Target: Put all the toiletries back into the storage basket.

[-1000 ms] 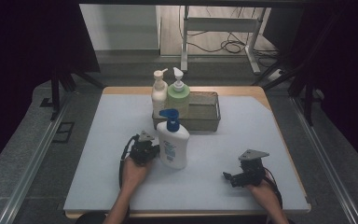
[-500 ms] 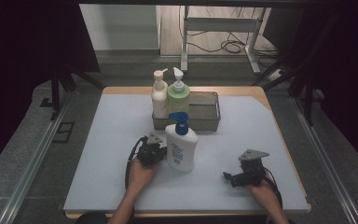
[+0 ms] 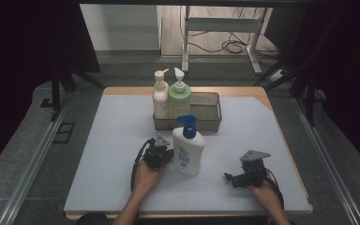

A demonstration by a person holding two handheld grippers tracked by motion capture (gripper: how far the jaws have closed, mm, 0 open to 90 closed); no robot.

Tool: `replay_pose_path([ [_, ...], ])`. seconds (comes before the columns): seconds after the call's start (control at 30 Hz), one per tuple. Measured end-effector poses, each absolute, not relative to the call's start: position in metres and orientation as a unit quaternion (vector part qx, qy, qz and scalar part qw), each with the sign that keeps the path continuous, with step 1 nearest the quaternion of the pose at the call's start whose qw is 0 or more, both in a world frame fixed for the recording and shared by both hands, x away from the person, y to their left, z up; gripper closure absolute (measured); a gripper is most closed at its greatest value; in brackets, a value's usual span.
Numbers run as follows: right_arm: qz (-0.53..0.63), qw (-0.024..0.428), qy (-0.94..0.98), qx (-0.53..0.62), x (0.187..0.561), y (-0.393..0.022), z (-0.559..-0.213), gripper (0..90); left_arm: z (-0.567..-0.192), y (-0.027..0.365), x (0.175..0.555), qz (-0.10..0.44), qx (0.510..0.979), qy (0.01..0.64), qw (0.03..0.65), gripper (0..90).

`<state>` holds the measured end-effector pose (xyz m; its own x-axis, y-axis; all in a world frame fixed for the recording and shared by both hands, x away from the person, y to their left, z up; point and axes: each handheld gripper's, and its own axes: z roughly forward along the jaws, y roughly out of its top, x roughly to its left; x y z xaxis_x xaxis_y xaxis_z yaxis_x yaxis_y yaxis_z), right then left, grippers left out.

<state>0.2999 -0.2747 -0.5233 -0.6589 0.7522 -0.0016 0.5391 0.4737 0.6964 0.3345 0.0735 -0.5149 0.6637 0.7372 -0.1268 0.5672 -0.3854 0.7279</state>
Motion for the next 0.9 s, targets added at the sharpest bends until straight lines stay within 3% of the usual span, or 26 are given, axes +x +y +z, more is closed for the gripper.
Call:
replay_pose_path([
  [0.27, 0.342, 0.156, 0.844, 0.383, 0.3, -0.275, -0.523, 0.0, -0.514, 0.062, 0.332, 0.112, 0.835, 0.379, 0.383, 88.4],
  [0.9, 0.341, 0.157, 0.844, 0.382, 0.3, -0.275, -0.523, 0.0, -0.501, 0.086, 0.318, 0.137, 0.83, 0.377, 0.387, 79.9],
])
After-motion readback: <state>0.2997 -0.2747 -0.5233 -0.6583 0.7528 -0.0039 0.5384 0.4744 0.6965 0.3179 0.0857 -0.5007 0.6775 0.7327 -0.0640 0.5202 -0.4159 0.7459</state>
